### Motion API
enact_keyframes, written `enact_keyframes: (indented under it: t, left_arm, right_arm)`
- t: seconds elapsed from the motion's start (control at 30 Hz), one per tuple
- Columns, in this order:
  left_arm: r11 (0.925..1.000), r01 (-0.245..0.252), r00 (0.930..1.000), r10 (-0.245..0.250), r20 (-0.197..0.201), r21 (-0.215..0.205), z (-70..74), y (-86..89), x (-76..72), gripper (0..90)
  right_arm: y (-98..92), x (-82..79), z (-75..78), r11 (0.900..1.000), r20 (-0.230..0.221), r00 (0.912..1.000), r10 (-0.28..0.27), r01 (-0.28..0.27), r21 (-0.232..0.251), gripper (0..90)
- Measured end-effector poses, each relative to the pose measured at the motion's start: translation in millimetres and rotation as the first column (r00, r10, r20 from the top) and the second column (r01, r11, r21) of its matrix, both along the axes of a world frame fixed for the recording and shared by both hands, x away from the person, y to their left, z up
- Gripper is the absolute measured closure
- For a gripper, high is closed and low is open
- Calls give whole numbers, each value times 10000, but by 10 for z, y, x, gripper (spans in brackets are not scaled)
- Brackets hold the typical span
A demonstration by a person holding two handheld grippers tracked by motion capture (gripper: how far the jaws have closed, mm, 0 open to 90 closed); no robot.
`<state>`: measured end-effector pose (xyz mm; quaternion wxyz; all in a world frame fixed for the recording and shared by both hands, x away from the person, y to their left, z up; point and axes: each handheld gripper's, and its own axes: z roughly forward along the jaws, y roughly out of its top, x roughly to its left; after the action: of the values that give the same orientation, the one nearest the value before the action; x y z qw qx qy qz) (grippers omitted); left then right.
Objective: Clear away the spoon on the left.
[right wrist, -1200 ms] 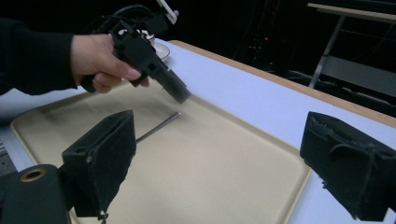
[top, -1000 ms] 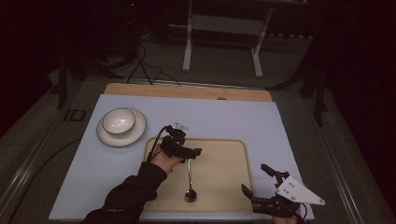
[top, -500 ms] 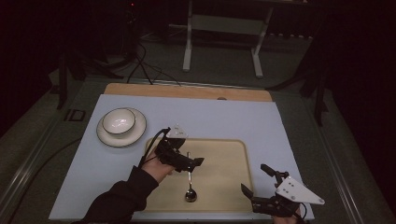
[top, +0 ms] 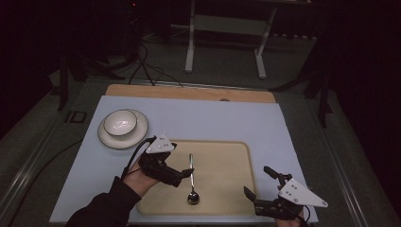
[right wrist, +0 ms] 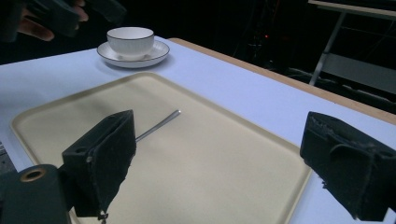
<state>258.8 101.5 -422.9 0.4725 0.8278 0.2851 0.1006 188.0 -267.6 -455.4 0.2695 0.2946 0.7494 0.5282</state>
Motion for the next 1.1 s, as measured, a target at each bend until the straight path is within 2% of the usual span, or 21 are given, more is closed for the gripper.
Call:
enact_keyframes:
  t: [0.13,0.23,0.37,0.53,0.67,0.83,0.93,1.1]
  left_arm:
    - [9999,101,9997,-98,241,-139,11,74,-110,19]
    - [9997,60,9997,-55,249,-221,0,118,-175,19]
    - [9999,-43,9997,46,226,-160,-6,175,-224,19]
    - [9999,-77,9989,83,454,-118,-13,337,-346,19]
    - [9992,-220,9984,236,506,-323,-32,471,-406,19]
    - [9988,-395,9967,415,691,-301,-84,615,-473,19]
    - [9976,-529,9965,557,631,-439,-115,704,-504,19]
    - [9945,-1018,9930,1031,579,-256,-198,809,-532,19]
  right_arm:
    - [3,5,-5,10000,-18,10000,13,-13,-16,108]
    - [5,3,-2,10000,-15,10000,21,-21,-37,108]
    - [8,-2,1,10000,-9,10000,14,-14,-37,108]
    - [6,-1,2,10000,12,10000,6,-6,-32,108]
    - [12,-2,0,10000,10,10000,38,-38,-51,108]
    - [17,1,-5,9999,-15,10000,67,-67,-81,108]
    - [27,9,-9,9998,-41,10000,77,-77,-156,108]
    - [40,7,-15,9998,-66,10000,74,-75,-171,108]
